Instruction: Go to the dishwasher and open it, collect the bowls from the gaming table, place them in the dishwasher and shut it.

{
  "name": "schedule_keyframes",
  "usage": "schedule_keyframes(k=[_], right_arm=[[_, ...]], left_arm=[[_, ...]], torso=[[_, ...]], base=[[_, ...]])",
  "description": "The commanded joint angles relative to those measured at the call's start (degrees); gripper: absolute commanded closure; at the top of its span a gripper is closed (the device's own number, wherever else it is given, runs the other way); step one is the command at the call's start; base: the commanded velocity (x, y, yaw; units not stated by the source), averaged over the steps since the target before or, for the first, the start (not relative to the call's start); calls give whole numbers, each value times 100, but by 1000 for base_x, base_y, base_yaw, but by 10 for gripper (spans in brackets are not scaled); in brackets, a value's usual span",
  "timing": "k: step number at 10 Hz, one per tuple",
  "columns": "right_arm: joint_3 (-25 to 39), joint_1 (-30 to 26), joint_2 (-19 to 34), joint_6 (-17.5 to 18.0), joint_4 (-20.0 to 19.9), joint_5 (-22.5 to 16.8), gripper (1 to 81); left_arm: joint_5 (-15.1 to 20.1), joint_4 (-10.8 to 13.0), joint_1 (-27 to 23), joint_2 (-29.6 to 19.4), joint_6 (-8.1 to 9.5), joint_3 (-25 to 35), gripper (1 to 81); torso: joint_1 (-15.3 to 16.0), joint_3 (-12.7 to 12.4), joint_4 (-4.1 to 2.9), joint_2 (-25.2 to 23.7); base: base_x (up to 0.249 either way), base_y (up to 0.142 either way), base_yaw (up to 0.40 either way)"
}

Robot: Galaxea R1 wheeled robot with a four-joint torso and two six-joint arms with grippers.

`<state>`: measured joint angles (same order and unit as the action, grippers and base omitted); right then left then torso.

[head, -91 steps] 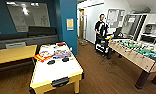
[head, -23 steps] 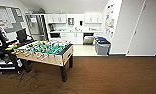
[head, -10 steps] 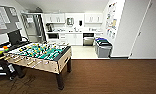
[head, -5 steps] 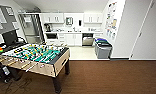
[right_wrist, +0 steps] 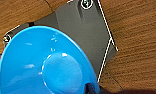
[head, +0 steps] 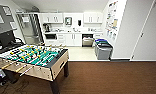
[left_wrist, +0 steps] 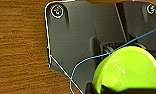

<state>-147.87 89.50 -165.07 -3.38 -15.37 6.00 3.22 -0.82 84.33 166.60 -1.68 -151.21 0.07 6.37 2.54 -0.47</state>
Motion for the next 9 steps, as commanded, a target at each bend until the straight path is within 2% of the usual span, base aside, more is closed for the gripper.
schedule_keyframes(k=[1,3,9], right_arm=[[14,-191,86,-5,8,-354,811],[5,-174,77,4,8,-354,811],[5,-191,68,4,8,-354,811]], left_arm=[[381,38,-220,-65,-34,-14,811],[381,47,-220,-65,-42,-13,811],[381,117,-220,-56,-34,4,811]], torso=[[0,0,0,0],[0,0,0,0],[2,0,0,0]], base=[[173,0,0],[180,0,0],[189,-80,0]])
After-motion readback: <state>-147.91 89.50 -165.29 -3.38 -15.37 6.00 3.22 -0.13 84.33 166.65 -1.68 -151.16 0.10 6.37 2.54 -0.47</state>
